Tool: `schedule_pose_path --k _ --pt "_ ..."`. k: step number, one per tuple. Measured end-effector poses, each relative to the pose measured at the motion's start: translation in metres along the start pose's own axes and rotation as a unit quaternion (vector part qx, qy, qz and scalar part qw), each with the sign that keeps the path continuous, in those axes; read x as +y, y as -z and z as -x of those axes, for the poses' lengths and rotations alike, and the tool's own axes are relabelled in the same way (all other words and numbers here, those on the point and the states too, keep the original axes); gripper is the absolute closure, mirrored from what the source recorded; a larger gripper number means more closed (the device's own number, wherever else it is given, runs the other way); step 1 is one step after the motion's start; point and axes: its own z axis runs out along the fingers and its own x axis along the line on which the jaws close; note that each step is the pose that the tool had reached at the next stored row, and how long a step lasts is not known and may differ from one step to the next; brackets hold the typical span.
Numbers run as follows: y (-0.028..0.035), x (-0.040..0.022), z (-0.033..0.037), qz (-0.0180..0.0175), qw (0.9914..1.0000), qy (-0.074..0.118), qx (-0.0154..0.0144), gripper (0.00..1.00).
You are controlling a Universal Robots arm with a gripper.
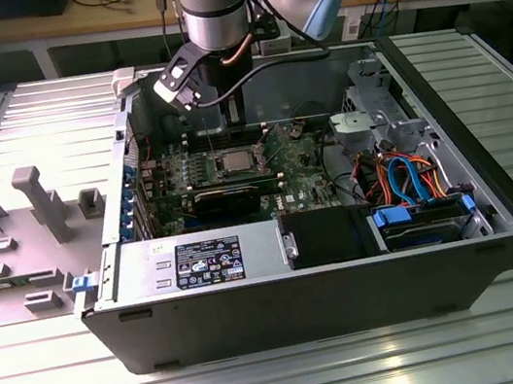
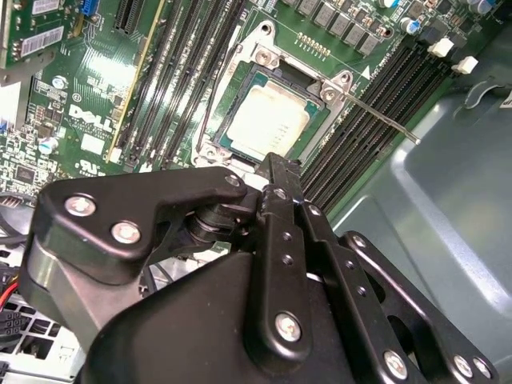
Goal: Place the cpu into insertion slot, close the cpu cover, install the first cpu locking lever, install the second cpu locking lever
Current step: 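Close the cpu cover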
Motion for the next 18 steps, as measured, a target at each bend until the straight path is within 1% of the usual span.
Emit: schedule_pose_path --k 5,12,16,18 --pt "-0.0002 0.0029 0.0000 0.0000 1.00000 0.000 0.0000 0.89" --pt "-0.0001 0.0033 -0.0001 0.0000 1.00000 0.000 0.0000 0.89" --pt "0.0045 0.0035 -0.0004 0.0000 1.00000 0.000 0.0000 0.89" --pt "0.0047 0.0035 -0.0004 0.0000 1.00000 0.000 0.0000 0.89"
